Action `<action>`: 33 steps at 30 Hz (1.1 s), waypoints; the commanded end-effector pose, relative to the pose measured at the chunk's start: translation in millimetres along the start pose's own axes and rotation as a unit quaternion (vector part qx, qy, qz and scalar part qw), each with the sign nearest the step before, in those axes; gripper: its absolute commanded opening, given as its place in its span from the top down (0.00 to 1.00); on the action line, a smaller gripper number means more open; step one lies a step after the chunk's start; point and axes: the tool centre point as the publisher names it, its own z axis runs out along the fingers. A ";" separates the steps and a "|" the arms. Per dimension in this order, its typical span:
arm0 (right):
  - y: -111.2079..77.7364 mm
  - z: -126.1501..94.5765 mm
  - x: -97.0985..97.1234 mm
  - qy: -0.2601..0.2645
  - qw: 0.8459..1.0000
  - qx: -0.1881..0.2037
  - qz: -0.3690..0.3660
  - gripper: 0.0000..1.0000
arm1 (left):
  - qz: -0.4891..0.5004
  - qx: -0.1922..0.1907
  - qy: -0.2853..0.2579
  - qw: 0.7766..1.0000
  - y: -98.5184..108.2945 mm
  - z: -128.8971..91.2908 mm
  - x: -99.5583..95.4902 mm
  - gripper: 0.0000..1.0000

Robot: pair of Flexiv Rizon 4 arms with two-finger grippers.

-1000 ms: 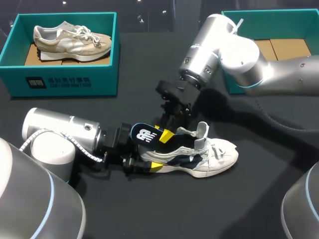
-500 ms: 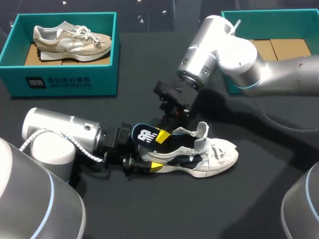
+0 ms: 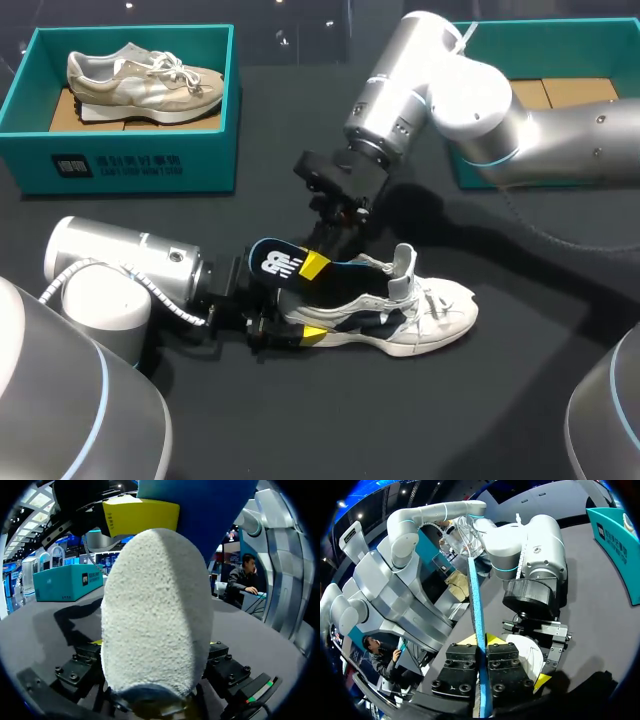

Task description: Take the shoe out of the shoebox, open the shoe tongue, remove and reinsert the insole, then place the shoe into the shoebox

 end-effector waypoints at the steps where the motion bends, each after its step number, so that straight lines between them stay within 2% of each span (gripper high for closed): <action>1: 20.0 -9.3 19.9 -0.043 0.999 0.013 -0.007 1.00 | 0.000 -0.001 0.000 1.000 2.5 2.6 1.4 1.00; 3: 35.5 -16.6 28.7 -0.097 0.994 0.039 -0.018 1.00 | 0.000 -0.001 0.000 1.000 2.5 2.6 1.4 1.00; 15: 35.5 -16.6 28.7 -0.097 0.994 0.039 -0.018 1.00 | 0.000 -0.001 0.000 1.000 2.5 2.6 1.4 1.00; 18: 57.4 -25.4 33.3 -0.098 0.994 0.046 -0.015 1.00 | 0.000 -0.001 0.000 1.000 2.5 2.6 1.4 1.00; 22: 81.9 -43.2 59.5 -0.130 0.991 0.031 -0.013 1.00 | 0.000 -0.001 0.000 1.000 2.5 2.6 1.4 1.00; 23: 89.7 -48.6 68.3 -0.154 0.988 0.011 -0.021 1.00 | 0.000 -0.001 0.000 1.000 2.5 2.6 1.4 1.00; 24: 98.3 -54.9 78.5 -0.177 0.983 -0.039 -0.034 1.00 | 0.000 -0.001 0.000 1.000 2.5 2.6 1.4 1.00; 25: 109.0 -60.3 89.5 -0.196 0.978 -0.056 -0.045 1.00 | 0.000 -0.001 0.000 1.000 2.5 2.6 1.4 1.00; 27: 141.3 -64.6 111.0 -0.229 0.972 -0.014 -0.047 1.00 | 0.000 -0.001 0.000 1.000 2.5 2.6 1.4 1.00; 33: 141.3 -64.6 111.0 -0.229 0.972 -0.014 -0.047 1.00 | 0.000 -0.001 0.000 1.000 2.5 2.6 1.4 1.00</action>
